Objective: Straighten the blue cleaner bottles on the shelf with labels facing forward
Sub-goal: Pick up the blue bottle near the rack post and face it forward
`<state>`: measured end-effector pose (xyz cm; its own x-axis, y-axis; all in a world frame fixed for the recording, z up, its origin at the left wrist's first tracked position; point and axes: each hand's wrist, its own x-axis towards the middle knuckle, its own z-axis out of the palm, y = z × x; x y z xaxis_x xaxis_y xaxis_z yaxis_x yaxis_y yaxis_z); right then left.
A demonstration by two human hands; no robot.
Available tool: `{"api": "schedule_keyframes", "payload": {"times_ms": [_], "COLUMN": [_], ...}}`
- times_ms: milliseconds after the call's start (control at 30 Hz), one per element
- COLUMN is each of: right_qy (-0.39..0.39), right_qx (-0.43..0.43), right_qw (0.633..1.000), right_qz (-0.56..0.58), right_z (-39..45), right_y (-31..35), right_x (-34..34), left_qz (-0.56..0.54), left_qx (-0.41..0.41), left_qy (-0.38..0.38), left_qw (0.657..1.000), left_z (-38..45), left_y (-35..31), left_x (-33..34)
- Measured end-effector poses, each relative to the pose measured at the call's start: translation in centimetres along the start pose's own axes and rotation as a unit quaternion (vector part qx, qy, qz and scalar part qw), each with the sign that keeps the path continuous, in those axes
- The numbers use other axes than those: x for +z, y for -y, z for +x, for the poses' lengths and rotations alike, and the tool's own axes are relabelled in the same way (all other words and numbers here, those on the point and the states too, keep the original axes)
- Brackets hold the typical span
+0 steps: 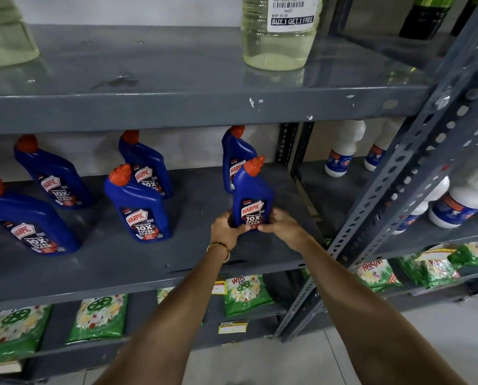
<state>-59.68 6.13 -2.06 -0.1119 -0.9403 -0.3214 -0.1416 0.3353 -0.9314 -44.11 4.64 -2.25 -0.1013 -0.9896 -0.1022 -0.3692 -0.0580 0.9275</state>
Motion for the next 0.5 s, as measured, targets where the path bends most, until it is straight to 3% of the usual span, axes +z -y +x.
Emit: {"api": "schedule_keyframes", "payload": {"times_ms": [167,500], "right_qy": [-0.061,-0.08], "right_qx": [0.007,-0.032], "right_qw": [0.998,0.988], "right_qz": [-0.027,-0.127], "right_z": [0.5,-0.5], "right_y": [-1.2,-1.0], "right_x": [0.8,1.0], "left_qz": [0.006,0.049], "left_qx": [-0.013,-0.001], "left_qy": [-0.003,-0.012], "left_qw": [1.0,0.999], "left_z": [-0.2,-1.0], "left_y": [0.2,0.2], "left_x": [0.1,0.1]}}
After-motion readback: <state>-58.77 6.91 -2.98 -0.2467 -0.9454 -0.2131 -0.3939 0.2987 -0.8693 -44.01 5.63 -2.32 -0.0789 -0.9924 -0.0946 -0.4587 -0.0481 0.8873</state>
